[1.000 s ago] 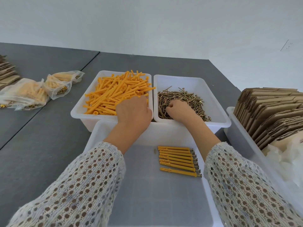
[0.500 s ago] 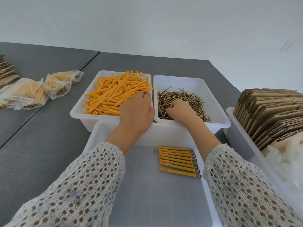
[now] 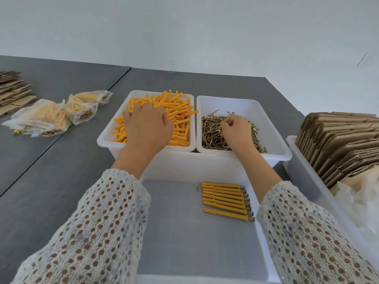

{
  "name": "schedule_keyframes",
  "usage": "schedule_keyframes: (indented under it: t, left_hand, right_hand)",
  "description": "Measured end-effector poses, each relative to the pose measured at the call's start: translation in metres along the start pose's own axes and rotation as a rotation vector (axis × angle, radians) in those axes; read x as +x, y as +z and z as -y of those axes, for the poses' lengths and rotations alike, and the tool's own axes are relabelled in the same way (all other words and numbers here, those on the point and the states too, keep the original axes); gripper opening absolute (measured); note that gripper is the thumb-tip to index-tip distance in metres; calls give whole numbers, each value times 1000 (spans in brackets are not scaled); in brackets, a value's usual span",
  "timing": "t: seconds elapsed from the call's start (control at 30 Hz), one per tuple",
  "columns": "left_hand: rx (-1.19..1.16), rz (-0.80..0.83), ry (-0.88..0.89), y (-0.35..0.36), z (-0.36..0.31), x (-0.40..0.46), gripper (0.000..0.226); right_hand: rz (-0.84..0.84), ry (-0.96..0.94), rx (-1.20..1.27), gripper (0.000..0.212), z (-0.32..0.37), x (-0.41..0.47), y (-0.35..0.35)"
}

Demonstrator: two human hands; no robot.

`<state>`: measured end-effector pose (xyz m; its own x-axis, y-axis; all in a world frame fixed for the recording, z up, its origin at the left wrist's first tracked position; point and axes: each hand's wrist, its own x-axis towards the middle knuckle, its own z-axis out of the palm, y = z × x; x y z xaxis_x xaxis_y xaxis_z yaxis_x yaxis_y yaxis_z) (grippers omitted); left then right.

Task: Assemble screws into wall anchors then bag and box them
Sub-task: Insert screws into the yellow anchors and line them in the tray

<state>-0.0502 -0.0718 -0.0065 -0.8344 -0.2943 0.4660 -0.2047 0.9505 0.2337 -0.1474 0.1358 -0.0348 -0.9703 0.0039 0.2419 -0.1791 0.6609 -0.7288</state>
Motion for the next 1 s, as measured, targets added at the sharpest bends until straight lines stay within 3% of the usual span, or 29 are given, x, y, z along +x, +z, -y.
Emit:
schedule_keyframes:
  t: [0.13,0.33,0.47,0.63,0.77,0.9,1.0]
  left_hand:
    - [-207,119,9,5,16,1,22]
    - [-172,184,61,21,21,-2,22]
    - [-89,65,115,28,16,-6,28]
    - [-385,-208,324,18,5,-10,14]
    - [-377,-207,458,17,-13,-15,26]
    - [-348,-270,393,21,-20,-15,31]
    - [-354,-264,393,17,-20,-17,30]
  right_hand:
    - [-55,-7,24,20,2,-2,0]
    - [-131,36,108,21,6,-6,-4]
    - [-182,38,216,26,10,-15,-8]
    - [-61,175,350,22,9,-26,-17]
    - [-61,228,578,25,12,-36,-31]
    - [-31,405,1014,22,21,-48,-34]
    - [62,390,1118,18,25,-54,-32]
